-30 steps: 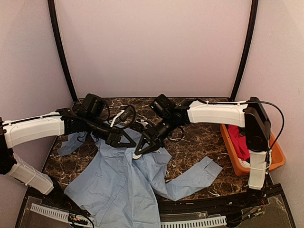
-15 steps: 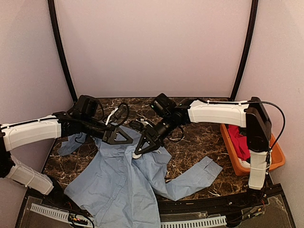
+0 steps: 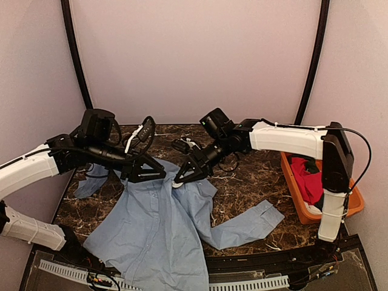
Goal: Pin the brooch onto the clothing
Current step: Pin the brooch onto the flattened clothing.
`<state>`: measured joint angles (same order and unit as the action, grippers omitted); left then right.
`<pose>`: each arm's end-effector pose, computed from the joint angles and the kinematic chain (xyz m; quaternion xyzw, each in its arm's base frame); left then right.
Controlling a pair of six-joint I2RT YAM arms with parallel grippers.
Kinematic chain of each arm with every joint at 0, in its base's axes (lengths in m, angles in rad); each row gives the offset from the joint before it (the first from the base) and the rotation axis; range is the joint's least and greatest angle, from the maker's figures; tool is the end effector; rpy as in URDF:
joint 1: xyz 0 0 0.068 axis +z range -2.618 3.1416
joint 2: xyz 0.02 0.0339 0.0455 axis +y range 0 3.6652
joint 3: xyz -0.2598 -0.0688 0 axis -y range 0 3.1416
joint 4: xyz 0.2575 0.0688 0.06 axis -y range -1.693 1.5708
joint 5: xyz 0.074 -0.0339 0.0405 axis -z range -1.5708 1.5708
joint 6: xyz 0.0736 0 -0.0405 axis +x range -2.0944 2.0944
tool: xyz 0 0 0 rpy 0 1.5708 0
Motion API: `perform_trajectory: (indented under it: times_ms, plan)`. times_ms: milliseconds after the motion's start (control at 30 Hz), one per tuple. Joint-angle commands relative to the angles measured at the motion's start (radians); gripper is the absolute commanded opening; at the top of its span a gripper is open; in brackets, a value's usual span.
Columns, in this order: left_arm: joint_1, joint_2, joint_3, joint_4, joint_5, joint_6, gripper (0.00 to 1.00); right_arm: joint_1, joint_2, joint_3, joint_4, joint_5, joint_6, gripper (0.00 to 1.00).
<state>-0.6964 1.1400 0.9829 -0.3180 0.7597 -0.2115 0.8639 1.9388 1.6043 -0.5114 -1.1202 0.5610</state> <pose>0.1888 -0.2239 0.3103 0.3778 0.7232 -0.4966 0.2959 0.2397 0.3827 0.2487 0.3057 -0.7547 -0.5723 0.0974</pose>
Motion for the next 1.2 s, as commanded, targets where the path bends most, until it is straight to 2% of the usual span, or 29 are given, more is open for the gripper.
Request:
perform_trajectory:
  times_ms: [0, 167, 267, 700, 933, 1167]
  plan:
    - [-0.113, 0.022, 0.082, -0.092, -0.075, 0.118, 0.48, -0.021, -0.048, -0.018, 0.034, 0.019, 0.033, 0.0]
    - [-0.185, 0.057, 0.032, 0.075, 0.044, 0.031, 0.42, -0.04, -0.055, -0.037, 0.042, 0.033, 0.044, 0.0]
    - [-0.205, 0.083, -0.003, 0.162, 0.048, -0.039, 0.41, -0.043, -0.065, -0.044, 0.061, 0.027, 0.06, 0.0]
    - [-0.251, 0.142, -0.085, 0.195, -0.146, -0.119, 0.4, -0.053, -0.083, -0.026, 0.103, 0.019, 0.104, 0.0]
    - [-0.251, 0.06, -0.152, 0.169, -0.375, -0.117, 0.39, -0.057, -0.098, -0.035, 0.108, 0.017, 0.115, 0.0]
    - [-0.247, -0.025, -0.197, 0.206, -0.483, -0.097, 0.4, -0.056, -0.112, -0.061, 0.14, 0.008, 0.142, 0.0]
